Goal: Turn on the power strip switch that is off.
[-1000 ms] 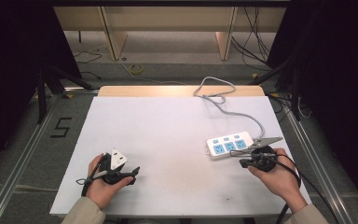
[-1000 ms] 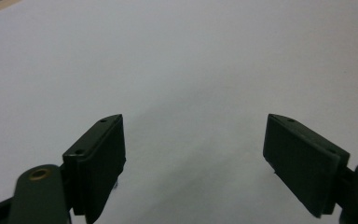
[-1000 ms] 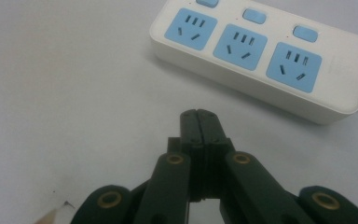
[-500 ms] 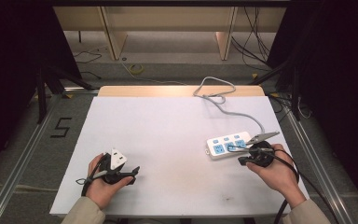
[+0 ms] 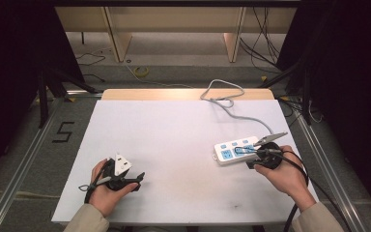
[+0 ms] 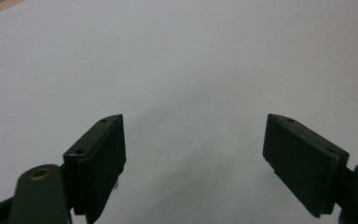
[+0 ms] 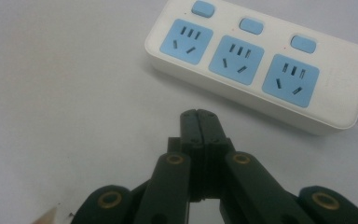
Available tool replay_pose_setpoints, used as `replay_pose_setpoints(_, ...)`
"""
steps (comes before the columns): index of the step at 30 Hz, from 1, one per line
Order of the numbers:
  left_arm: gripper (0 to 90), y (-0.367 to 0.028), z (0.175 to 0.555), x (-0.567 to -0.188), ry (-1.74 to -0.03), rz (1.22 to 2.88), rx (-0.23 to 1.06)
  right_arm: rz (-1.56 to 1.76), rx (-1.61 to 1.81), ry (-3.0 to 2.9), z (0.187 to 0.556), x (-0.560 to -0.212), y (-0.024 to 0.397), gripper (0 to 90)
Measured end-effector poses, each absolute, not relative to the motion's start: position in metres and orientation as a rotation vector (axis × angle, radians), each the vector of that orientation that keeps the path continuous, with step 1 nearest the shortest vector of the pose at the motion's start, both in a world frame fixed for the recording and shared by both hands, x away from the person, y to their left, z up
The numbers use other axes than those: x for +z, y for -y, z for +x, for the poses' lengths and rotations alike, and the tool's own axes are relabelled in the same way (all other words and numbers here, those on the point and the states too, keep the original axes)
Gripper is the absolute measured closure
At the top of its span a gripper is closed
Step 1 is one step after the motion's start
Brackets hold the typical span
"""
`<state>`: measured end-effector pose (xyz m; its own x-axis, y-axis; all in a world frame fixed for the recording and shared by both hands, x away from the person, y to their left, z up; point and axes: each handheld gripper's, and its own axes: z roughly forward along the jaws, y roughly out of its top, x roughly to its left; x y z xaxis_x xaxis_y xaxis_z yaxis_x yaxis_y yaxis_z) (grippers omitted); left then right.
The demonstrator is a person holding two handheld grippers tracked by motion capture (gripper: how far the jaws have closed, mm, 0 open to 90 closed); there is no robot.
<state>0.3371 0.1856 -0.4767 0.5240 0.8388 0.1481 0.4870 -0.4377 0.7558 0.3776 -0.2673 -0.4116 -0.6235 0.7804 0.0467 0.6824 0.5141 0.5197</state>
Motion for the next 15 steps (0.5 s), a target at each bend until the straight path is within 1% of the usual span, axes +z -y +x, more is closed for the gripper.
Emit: replay_pose_setpoints(15, 21.0, -0.1858, 0.3375, -0.4767, -1.075, 2.100, 0.687, 1.262, 0.729, -2.574, 0.3832, -0.4093, 0.2657, 90.0)
